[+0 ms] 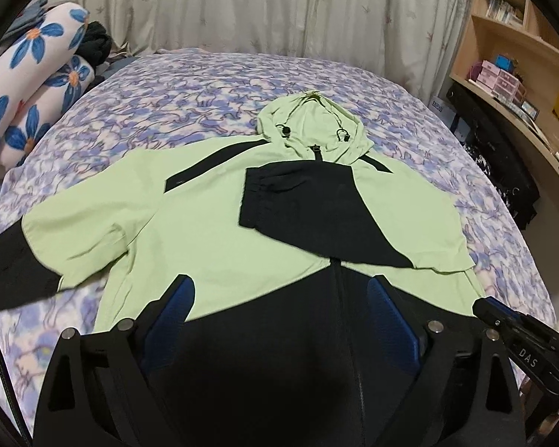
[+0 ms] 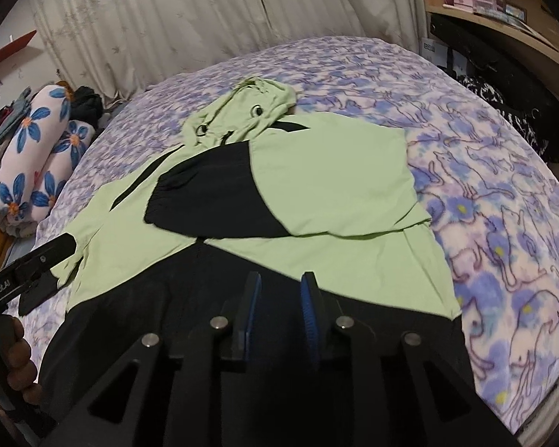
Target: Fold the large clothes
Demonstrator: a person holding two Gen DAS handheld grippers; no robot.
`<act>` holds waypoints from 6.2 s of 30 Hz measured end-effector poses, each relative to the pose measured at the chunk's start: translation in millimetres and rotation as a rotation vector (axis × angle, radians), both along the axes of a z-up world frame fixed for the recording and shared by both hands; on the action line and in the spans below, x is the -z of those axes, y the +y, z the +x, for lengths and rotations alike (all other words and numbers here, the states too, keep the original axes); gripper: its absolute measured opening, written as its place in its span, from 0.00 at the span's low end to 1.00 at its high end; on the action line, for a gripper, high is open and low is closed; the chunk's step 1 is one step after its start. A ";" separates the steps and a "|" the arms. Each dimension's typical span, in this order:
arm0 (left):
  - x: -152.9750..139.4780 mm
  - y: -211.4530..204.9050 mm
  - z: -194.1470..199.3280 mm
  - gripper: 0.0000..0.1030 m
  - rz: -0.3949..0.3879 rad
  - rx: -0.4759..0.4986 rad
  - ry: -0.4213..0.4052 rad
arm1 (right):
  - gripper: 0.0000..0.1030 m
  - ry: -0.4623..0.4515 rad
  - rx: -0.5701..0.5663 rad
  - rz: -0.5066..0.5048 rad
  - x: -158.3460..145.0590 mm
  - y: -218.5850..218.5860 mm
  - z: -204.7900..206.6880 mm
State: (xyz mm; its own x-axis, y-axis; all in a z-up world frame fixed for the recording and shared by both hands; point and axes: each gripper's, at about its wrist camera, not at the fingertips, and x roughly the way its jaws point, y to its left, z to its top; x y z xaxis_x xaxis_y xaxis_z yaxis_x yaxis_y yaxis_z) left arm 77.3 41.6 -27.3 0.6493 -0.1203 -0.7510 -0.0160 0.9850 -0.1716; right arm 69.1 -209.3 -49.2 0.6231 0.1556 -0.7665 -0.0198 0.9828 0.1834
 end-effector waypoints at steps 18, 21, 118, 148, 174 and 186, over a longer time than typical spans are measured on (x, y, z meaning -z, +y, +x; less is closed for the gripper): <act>32.2 118.4 -79.2 0.90 -0.066 -0.222 0.067 | 0.22 -0.007 -0.183 -0.041 5.9 94.3 -31.5; 45.9 151.6 -85.2 0.90 -0.107 -0.290 0.098 | 0.22 -0.005 -0.211 -0.043 8.5 111.8 -28.8; 47.7 113.3 -9.1 0.82 0.047 -0.230 0.116 | 0.57 0.008 -0.380 0.137 36.2 196.4 60.1; 69.8 135.1 6.4 0.82 0.088 -0.258 0.128 | 0.43 0.118 0.002 0.106 57.7 40.0 122.1; 141.6 176.6 226.3 0.67 0.033 -0.116 0.295 | 0.43 0.162 0.028 0.137 87.3 -27.4 223.6; 110.8 138.0 236.1 0.03 0.324 -0.190 0.037 | 0.21 -0.115 0.050 -0.045 52.5 -6.5 245.8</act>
State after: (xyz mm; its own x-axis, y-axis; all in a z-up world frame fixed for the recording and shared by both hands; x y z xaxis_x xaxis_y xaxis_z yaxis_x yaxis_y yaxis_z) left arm 313.4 179.5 -138.1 0.6087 0.2474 -0.7538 -0.2038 0.9670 0.1529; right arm 314.9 -215.8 -101.7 0.7133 0.0895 -0.6951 0.0111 0.9902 0.1389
